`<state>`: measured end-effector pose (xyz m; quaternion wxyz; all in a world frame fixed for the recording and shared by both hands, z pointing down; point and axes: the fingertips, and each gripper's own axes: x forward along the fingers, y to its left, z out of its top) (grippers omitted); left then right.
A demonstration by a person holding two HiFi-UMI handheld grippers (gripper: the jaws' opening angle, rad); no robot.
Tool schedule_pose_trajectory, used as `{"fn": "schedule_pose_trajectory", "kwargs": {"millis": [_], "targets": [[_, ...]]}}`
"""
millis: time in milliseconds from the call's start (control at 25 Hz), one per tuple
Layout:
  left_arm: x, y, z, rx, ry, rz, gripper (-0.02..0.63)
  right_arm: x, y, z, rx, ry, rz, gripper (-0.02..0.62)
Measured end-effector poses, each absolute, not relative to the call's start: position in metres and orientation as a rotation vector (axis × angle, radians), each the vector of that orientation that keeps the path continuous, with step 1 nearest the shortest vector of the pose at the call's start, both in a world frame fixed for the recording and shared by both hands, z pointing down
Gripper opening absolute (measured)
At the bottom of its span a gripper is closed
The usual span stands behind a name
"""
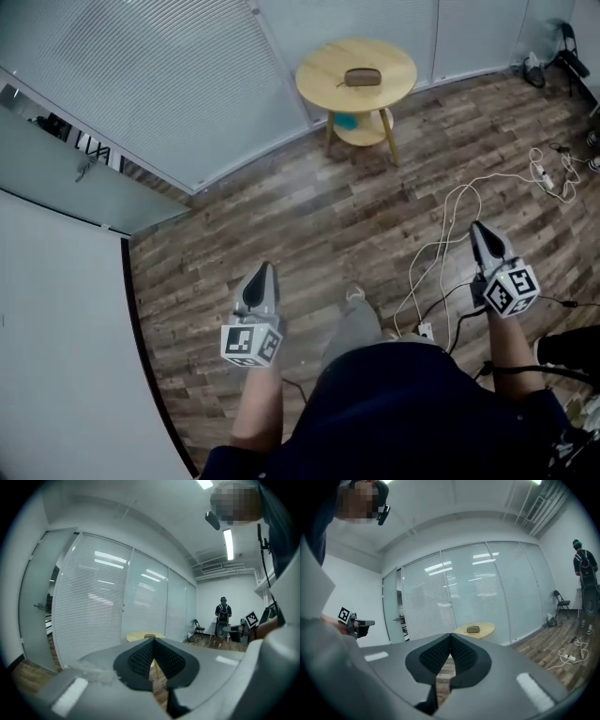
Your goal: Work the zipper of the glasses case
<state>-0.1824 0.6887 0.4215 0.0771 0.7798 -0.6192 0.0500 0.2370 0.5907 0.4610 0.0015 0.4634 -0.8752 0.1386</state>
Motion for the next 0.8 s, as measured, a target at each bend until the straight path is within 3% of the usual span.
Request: {"fn": "schedule_pose_trajectory", "kwargs": {"millis": [560, 800], "targets": [[-0.231, 0.443, 0.417, 2.599, -1.606, 0.127, -0.002, 0.164, 0.455, 0.452, 1.666, -2.639, 0.38, 0.006], [-0.219, 0.387, 0.429, 2.614, -1.49, 0.14, 0.002, 0.188, 0.425, 0.473, 1.729, -2.539, 0.462, 0.006]]}}
